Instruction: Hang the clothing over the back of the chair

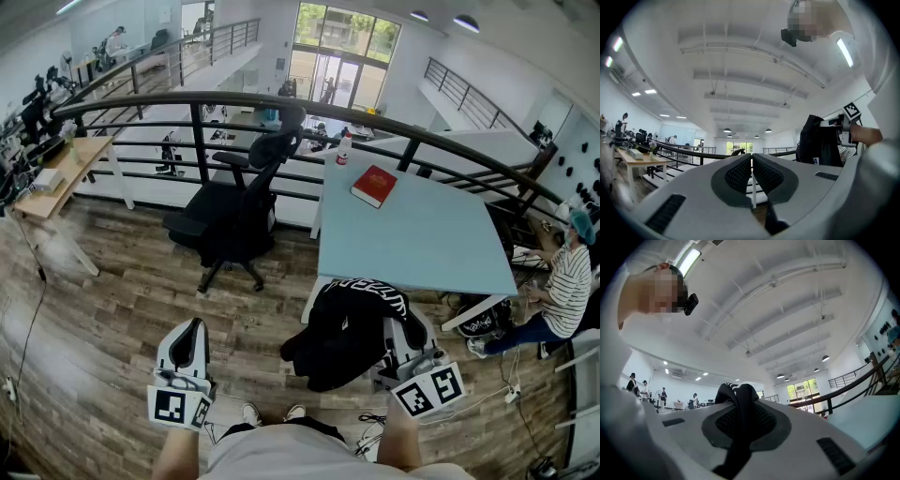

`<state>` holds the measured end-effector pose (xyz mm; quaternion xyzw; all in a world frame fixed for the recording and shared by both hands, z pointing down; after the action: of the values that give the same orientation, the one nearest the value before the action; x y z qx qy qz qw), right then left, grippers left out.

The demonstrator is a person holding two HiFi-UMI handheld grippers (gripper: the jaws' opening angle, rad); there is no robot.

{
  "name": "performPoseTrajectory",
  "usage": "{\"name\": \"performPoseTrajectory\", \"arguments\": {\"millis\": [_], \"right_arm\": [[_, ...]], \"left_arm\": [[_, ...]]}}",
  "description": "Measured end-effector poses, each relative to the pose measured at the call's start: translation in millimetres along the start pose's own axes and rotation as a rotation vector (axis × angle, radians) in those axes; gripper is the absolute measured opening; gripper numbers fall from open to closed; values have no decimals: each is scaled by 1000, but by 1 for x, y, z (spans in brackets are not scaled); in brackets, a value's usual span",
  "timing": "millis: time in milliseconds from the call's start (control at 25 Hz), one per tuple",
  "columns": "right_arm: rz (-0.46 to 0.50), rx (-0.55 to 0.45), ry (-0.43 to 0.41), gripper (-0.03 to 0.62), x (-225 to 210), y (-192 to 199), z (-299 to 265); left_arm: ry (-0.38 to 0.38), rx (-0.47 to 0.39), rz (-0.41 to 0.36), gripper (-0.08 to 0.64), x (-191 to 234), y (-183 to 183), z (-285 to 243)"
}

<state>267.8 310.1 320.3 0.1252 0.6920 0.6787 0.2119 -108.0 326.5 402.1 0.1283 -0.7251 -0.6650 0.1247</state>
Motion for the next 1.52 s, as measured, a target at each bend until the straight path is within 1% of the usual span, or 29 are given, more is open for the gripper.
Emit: {"name": "performPoseTrajectory", "arguments": {"millis": [240, 440, 600, 840, 1080, 1280, 1520], "right_arm": [[1, 8, -6, 38, -10, -1, -7], [7, 26, -32, 38, -22, 4, -15], [36, 48, -79, 38, -26, 9, -21], [27, 51, -185, 38, -32, 18, -25], [15, 71, -233, 38, -41, 27, -38], [19, 97, -247, 38, -47, 34, -64], [20, 124, -217, 38, -63, 38, -121]], "left_arm": [[-25, 6, 4, 29, -1, 0, -1], [-53, 14, 1, 29, -9, 0, -8], [-81, 15, 1, 29, -17, 1, -11], [-120, 18, -8, 29, -38, 5, -14], [-151, 42, -7, 29, -42, 10, -21], [-142, 57, 8, 29, -30, 19, -50], [-92, 57, 32, 29, 8, 24, -118]]}}
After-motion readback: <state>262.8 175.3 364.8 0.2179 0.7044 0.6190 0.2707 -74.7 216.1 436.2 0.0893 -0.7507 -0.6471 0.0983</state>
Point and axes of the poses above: the fingertips, and each gripper's own axes: z backward along the fingers, x to its left, y out of its underside, the point moved 7 cm from there along z, backward along the fingers, and after that the axes turned 10 degrees about x, right-handed, at the moved point
